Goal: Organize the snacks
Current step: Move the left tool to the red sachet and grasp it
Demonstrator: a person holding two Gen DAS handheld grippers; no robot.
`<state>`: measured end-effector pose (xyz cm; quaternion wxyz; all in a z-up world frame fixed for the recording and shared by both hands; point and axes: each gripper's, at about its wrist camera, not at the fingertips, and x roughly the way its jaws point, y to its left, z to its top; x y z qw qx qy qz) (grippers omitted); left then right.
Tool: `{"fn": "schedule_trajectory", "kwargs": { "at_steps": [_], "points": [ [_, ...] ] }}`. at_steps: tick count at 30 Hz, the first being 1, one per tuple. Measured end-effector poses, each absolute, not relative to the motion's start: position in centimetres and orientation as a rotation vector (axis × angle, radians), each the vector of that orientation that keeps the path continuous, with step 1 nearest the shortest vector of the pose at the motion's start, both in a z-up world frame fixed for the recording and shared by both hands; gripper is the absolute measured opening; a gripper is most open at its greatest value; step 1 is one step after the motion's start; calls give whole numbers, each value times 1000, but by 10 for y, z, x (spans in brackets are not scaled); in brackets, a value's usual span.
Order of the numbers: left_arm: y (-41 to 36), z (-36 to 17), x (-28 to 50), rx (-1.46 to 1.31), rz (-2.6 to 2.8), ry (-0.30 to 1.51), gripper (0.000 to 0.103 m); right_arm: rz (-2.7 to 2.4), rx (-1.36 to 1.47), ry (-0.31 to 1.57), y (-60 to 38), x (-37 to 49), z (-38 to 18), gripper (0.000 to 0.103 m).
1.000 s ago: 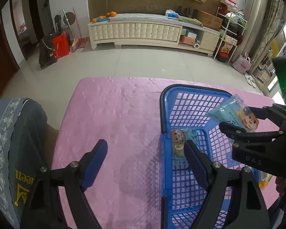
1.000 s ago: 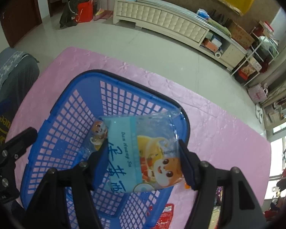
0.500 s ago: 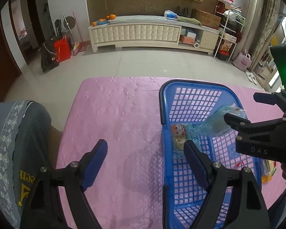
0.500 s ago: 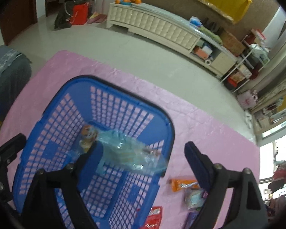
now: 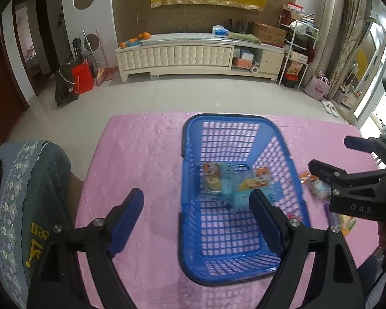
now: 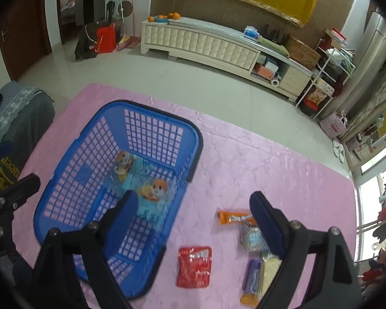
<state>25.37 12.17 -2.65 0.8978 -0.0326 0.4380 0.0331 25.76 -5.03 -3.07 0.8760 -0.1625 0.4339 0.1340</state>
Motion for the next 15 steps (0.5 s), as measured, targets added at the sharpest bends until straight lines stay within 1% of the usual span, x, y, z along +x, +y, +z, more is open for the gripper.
{"fn": "schedule_trajectory", "kwargs": {
  "at_steps": [8, 15],
  "points": [
    [84, -11, 230, -39, 24, 870, 82, 280, -248, 916, -99, 233, -22, 91],
    [40, -10, 221, -19, -25, 862, 83, 269, -175, 913, -153, 216, -16, 91]
  ]
}}
